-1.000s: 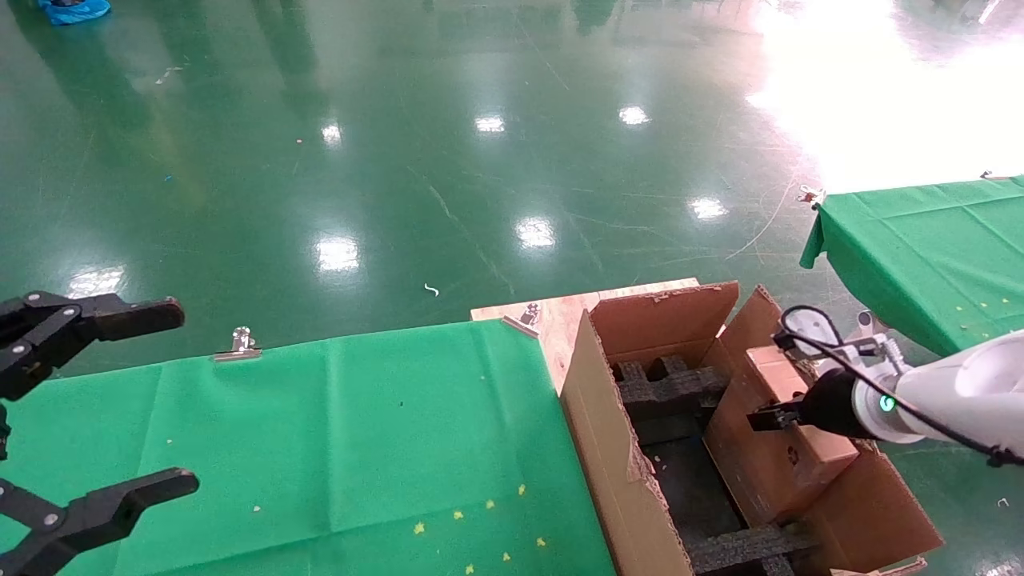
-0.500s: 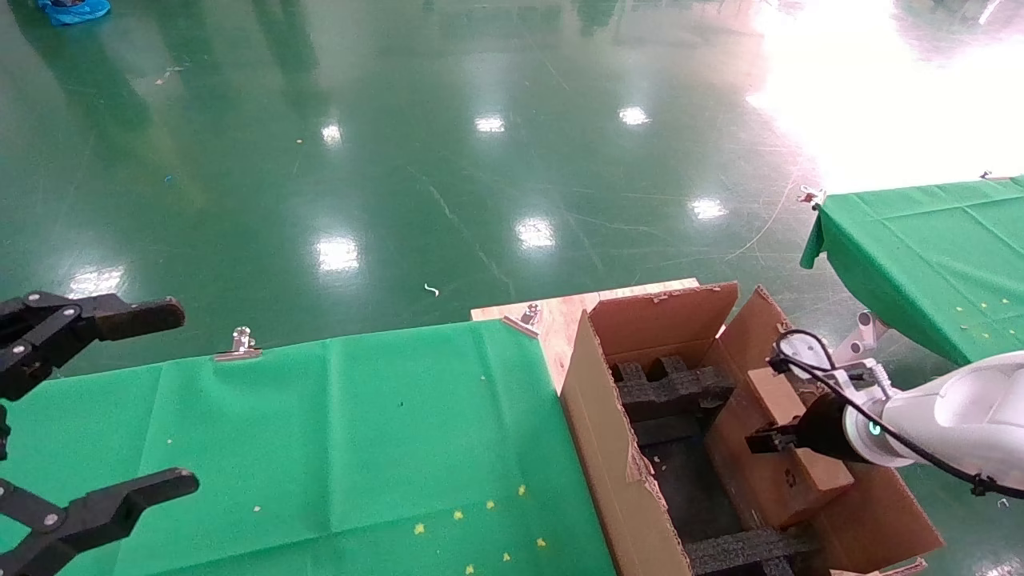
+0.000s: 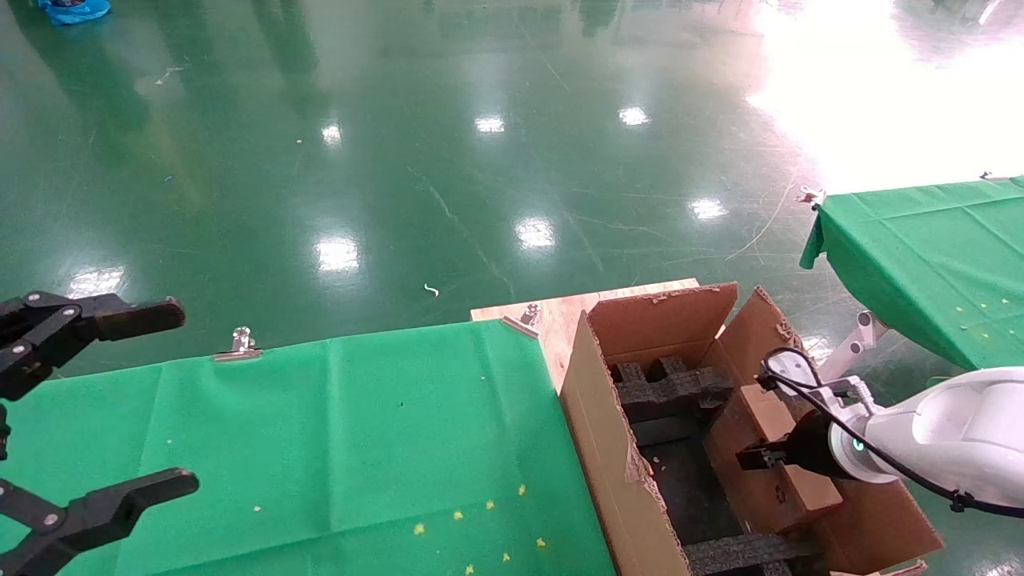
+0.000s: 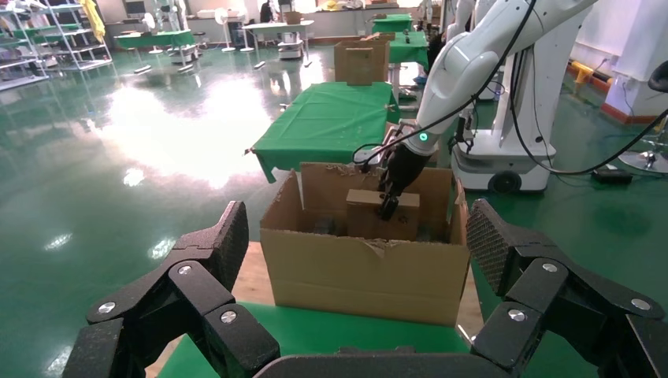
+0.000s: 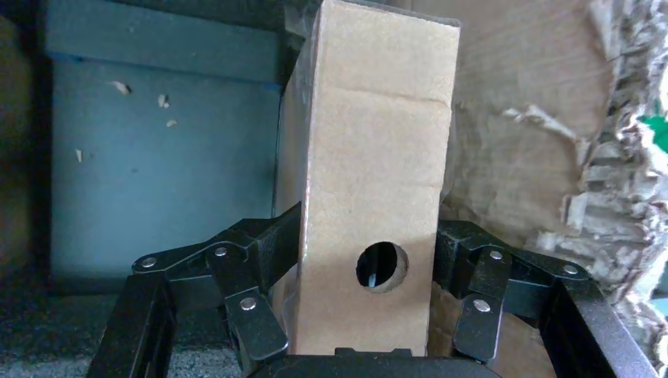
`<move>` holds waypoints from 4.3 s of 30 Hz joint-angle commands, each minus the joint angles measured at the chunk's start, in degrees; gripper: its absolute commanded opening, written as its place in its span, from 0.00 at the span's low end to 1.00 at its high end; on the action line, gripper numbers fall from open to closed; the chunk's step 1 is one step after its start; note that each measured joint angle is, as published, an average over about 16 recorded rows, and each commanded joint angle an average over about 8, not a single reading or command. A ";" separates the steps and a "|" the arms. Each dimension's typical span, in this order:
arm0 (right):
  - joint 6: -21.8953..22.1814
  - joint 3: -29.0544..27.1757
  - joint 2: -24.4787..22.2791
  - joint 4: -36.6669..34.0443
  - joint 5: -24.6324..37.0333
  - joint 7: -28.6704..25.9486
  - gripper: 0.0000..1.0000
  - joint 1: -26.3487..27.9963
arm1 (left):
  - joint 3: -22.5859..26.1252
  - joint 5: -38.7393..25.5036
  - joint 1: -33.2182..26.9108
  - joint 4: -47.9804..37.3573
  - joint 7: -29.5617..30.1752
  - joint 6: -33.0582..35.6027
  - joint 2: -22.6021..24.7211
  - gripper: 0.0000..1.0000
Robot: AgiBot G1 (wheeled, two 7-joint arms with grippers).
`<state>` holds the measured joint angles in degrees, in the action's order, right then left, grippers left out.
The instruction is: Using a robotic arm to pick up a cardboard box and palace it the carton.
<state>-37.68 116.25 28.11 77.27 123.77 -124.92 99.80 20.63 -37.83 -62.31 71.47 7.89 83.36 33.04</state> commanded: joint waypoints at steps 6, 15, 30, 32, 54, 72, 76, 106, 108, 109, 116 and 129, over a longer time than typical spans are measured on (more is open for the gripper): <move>0.31 0.11 0.49 -0.31 0.28 -0.94 0.19 -0.92 | 0.00 0.00 0.00 0.00 0.00 0.00 0.00 1.00; 0.88 -0.12 0.71 -0.30 0.18 -1.49 1.00 -1.20 | 0.00 0.02 0.02 -0.01 0.00 -0.01 -0.01 1.00; 1.08 -0.24 1.10 -1.58 0.06 -0.35 1.00 -0.57 | 0.00 0.02 0.01 -0.02 -0.01 -0.01 0.00 1.00; 1.00 -0.28 1.08 -1.61 0.12 -0.14 1.00 -0.34 | 0.00 0.02 0.01 -0.02 -0.01 -0.01 0.00 1.00; 3.67 -3.75 0.41 -0.49 4.53 2.35 1.00 6.71 | 0.01 0.03 0.01 -0.02 -0.01 -0.02 -0.01 1.00; 23.38 -4.57 3.64 1.07 -4.38 18.97 1.00 15.46 | 0.01 0.05 0.02 -0.02 -0.01 -0.03 -0.01 1.00; 25.37 -4.19 3.66 1.08 -5.50 20.05 1.00 15.97 | 0.00 0.07 0.03 -0.02 -0.01 -0.05 -0.02 1.00; 1.29 -34.23 4.62 -0.45 -28.71 48.65 1.00 -1.26 | 0.01 0.08 0.03 -0.03 -0.02 -0.04 -0.02 1.00; -1.12 -37.46 4.73 -0.61 -31.32 51.86 1.00 -3.08 | 0.01 0.08 0.03 -0.03 -0.02 -0.04 -0.02 1.00; -2.32 -39.07 4.79 -0.69 -32.61 53.45 1.00 -3.97 | 0.01 0.08 0.03 -0.03 -0.02 -0.04 -0.02 1.00; -10.64 -50.21 5.17 -1.23 -41.59 64.51 1.00 -10.21 | 0.01 0.08 0.03 -0.03 -0.02 -0.04 -0.02 1.00; -26.21 -71.05 5.90 -2.26 -58.38 85.19 1.00 -21.89 | 0.02 0.08 0.02 -0.03 -0.02 -0.04 -0.02 1.00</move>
<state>-63.87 45.24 34.01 75.02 65.41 -39.75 77.93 20.65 -37.75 -62.29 71.44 7.87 83.31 33.02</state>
